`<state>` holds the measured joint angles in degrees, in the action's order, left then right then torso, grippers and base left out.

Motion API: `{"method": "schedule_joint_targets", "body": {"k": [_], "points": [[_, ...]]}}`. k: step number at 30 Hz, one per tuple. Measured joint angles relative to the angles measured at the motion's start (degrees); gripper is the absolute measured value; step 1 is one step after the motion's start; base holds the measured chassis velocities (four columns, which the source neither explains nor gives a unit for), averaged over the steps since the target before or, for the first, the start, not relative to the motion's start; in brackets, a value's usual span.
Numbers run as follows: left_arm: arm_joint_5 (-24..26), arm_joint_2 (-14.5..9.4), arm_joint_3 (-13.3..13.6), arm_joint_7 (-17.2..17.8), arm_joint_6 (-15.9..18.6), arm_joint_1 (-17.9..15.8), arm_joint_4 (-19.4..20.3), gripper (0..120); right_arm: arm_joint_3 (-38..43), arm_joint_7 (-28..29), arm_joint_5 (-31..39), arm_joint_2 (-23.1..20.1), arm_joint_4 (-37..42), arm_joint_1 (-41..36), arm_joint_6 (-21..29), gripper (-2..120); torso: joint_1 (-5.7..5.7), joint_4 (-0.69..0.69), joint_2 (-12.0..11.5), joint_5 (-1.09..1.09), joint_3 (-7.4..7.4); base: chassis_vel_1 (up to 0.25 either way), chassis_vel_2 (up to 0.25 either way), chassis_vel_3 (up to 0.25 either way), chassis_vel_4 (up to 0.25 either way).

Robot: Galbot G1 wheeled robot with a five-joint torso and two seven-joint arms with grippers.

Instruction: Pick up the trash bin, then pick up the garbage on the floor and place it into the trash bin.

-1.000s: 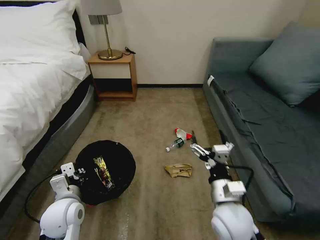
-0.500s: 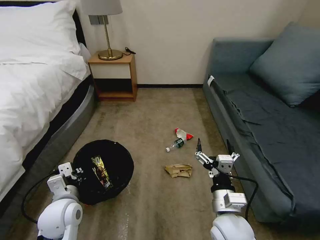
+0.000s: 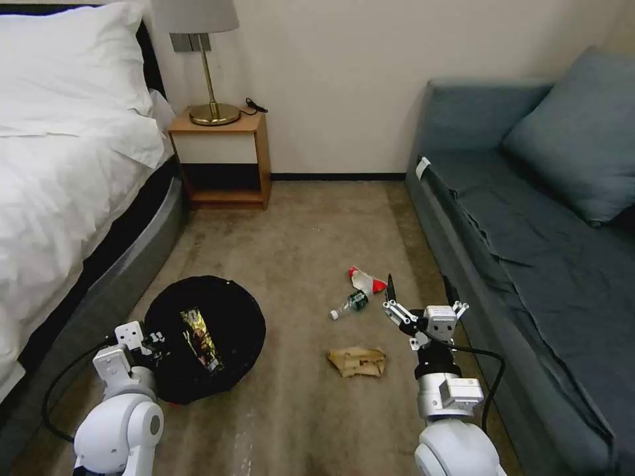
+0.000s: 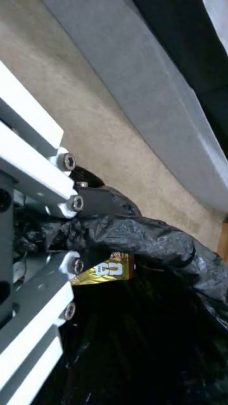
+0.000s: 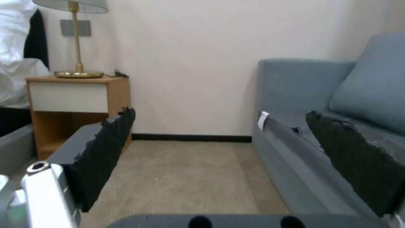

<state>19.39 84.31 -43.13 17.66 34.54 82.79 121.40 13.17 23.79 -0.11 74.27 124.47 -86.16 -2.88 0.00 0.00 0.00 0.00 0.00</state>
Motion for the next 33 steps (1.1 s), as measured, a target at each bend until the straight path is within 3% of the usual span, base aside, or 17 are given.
{"method": "schedule_joint_targets", "body": {"k": [10, 15, 18, 19, 22, 24, 26, 28, 33], "points": [[0.1, 0.0, -0.1, 0.0, 0.0, -0.1, -0.2, 3, -0.5, -0.4, 0.5, -0.5, -1.4, 1.3, 0.0, 100, 0.0, 0.0, 0.0, 0.0, 0.0, -0.127, 0.127, 0.124, -0.13], [0.2, 0.0, -0.2, 0.0, 0.0, 0.0, -0.2, 3, -1.4, -2.9, 2.6, -3.0, -4.9, 4.6, -1.1, 100, 0.0, -0.01, 0.0, 0.0, 0.0, -0.077, 0.084, 0.07, -0.064], [0.3, 0.0, -0.4, 0.0, -0.2, 0.3, -0.2, 3, -2.6, -8.5, 5.1, -10.0, -10.4, 9.2, -2.5, 100, 0.0, -0.01, 0.0, 0.02, 0.0, -0.017, 0.014, 0.009, -0.016], [0.3, 0.0, -0.4, 0.0, -0.2, 0.3, -0.2, 3, -2.6, -8.5, 5.1, -10.0, -10.4, 9.2, -2.5, 100, 0.0, -0.01, 0.0, 0.02, 0.0, 0.0, 0.0, 0.0, 0.0], [0.6, 0.0, -0.6, 0.0, -0.5, 0.5, -0.2, 3, -6.1, -19.6, 9.0, -20.9, -19.1, 17.1, -5.6, 100, 0.0, 0.0, 0.0, 0.01, 0.0, 0.0, 0.0, 0.0, 0.0], [0.6, 0.0, -0.6, 0.0, -0.5, 0.5, -0.3, 3, -7.0, -22.3, 9.3, -22.6, -20.9, 18.8, -6.6, 100, 0.0, 0.01, 0.0, 0.01, 0.0, 0.0, 0.0, 0.0, 0.0], [0.8, 0.0, -0.6, 0.0, -0.6, 0.6, -0.5, 3, -11.6, -30.2, 10.9, -28.0, -26.6, 24.2, -8.8, 100, 0.0, 0.01, 0.0, 0.0, 0.0, 0.0, 0.0, 0.0, 0.0], [0.9, 0.0, -0.8, 0.0, -0.8, 0.6, -0.7, 3, -16.9, -34.6, 12.5, -31.3, -30.8, 28.4, -9.7, 100, 0.0, 0.0, 0.0, -0.01, 0.0, 0.0, 0.0, 0.0, 0.0], [1.0, 0.0, -0.8, -0.2, -1.4, 0.6, -1.4, 3, -26.8, -39.5, 13.9, -33.2, -38.7, 34.8, -11.6, 100, 0.01, -0.02, 0.0, 0.0, 0.0, 0.0, 0.0, 0.0, 0.0]]}}
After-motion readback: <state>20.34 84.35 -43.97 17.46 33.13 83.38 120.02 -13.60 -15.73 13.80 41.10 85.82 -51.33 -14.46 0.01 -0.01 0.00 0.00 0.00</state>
